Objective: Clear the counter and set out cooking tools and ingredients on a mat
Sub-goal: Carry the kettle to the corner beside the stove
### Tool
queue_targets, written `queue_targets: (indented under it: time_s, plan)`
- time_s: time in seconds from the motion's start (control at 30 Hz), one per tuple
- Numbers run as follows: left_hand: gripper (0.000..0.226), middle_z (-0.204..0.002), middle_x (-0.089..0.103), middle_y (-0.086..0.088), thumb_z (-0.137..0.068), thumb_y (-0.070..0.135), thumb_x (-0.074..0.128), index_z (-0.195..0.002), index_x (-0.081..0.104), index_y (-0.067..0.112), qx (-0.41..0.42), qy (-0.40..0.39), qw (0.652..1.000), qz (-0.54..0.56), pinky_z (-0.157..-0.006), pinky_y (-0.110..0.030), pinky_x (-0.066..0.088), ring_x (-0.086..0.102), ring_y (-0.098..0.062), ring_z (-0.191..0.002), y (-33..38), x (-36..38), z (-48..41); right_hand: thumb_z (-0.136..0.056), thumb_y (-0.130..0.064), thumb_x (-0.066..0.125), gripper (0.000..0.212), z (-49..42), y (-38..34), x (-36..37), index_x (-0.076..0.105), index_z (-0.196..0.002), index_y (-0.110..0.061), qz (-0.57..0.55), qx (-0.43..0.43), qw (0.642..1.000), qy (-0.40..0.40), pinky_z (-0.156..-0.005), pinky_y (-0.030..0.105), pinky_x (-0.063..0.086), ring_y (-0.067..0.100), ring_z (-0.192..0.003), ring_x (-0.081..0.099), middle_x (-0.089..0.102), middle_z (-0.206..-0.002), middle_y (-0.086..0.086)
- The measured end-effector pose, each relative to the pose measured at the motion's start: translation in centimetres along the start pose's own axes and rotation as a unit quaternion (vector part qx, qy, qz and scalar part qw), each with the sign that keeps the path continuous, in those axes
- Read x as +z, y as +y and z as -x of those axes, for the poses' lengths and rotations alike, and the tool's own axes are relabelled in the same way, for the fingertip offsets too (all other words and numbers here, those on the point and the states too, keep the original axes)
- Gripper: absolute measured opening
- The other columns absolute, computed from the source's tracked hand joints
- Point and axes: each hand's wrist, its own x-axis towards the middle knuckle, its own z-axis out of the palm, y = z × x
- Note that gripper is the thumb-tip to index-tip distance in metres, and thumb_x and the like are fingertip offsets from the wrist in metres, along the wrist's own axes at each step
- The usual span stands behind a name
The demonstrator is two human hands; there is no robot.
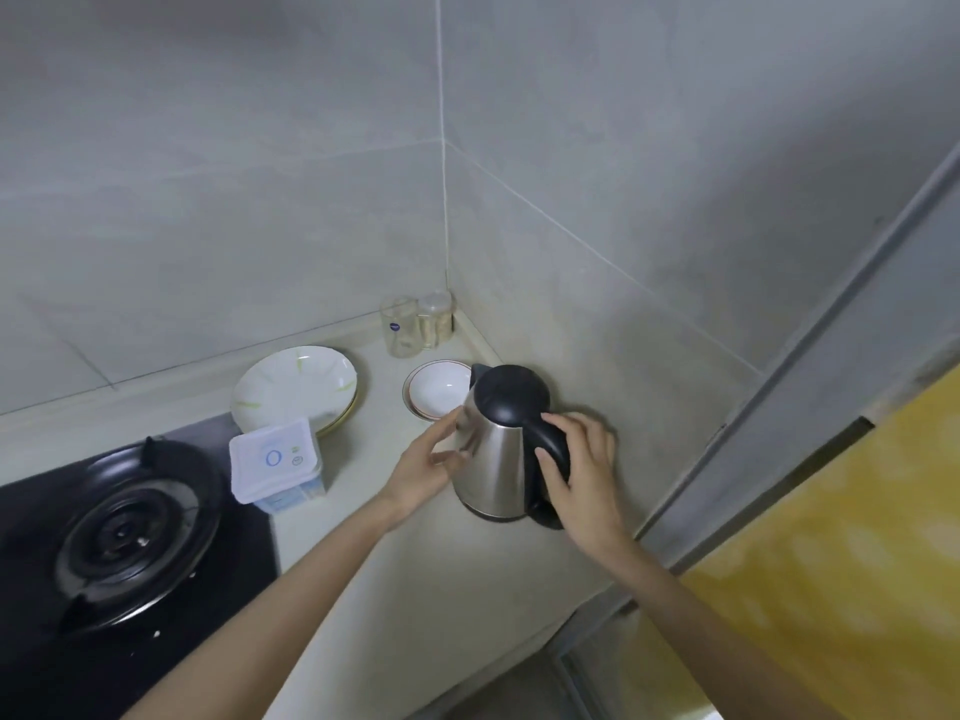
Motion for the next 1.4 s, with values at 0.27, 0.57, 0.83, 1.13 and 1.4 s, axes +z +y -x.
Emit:
queue_targets:
  time_s: [0.27,0.57,0.83,1.13,1.4]
  plan:
    - [0.040,-0.119,0.060,0.008,-0.093,0.006,0.052,-0.122,0.053,0.033,0.019,0.093,0.995,-0.019,-0.079,-0.016,0.045,0.060,-0.005,-0.092,2.6,-3.9,3.5,-0.093,-0.013,0.056,0.028,-2.5,-5.2,-1.6,0.057,-0.119,-0.023,-0.081,-0.071,0.993,-0.045,-0.092,0.018,0.040,0.005,-0.105,0.052,0.061,-0.113,-0.011]
    - [0.038,-0.111,0.065,0.013,-0.094,0.009,0.055,-0.113,0.055,0.042,-0.001,0.208,0.978,-0.022,-0.079,-0.018,0.047,0.063,-0.001,-0.090,1.0,-11.6,15.1,-0.091,-0.012,0.060,0.026,-1.2,-14.5,4.9,0.059,-0.104,-0.034,-0.246,-0.049,0.932,-0.263,-0.073,0.009,0.043,-0.003,-0.081,0.060,0.066,-0.088,-0.012]
    - [0.036,-0.115,0.065,0.011,-0.095,0.014,0.054,-0.126,0.055,0.031,-0.055,0.373,0.926,-0.010,-0.082,-0.017,0.049,0.063,-0.006,-0.097,-3.7,-17.3,33.5,-0.091,-0.019,0.060,0.021,8.9,-27.4,12.4,0.059,-0.105,-0.034,-0.222,-0.182,0.838,-0.464,-0.075,0.011,0.047,-0.001,-0.081,0.060,0.067,-0.089,-0.008]
    - [0.034,-0.118,0.064,0.012,-0.096,0.018,0.053,-0.128,0.054,0.029,-0.104,0.535,0.838,-0.009,-0.086,-0.018,0.051,0.062,-0.002,-0.103,-7.7,-18.4,59.1,-0.091,-0.021,0.059,0.023,27.5,-42.0,15.1,0.060,-0.113,-0.028,-0.239,-0.282,0.720,-0.587,-0.076,0.009,0.045,0.004,-0.089,0.061,0.067,-0.097,-0.008]
    - [0.033,-0.118,0.062,0.015,-0.097,0.018,0.051,-0.128,0.052,0.031,-0.145,0.673,0.726,-0.006,-0.088,-0.019,0.051,0.060,-0.001,-0.105,-9.0,-15.7,81.1,-0.092,-0.018,0.059,0.024,46.4,-54.4,14.5,0.061,-0.115,-0.021,-0.278,-0.383,0.595,-0.649,-0.072,0.003,0.042,0.008,-0.091,0.061,0.066,-0.098,-0.004]
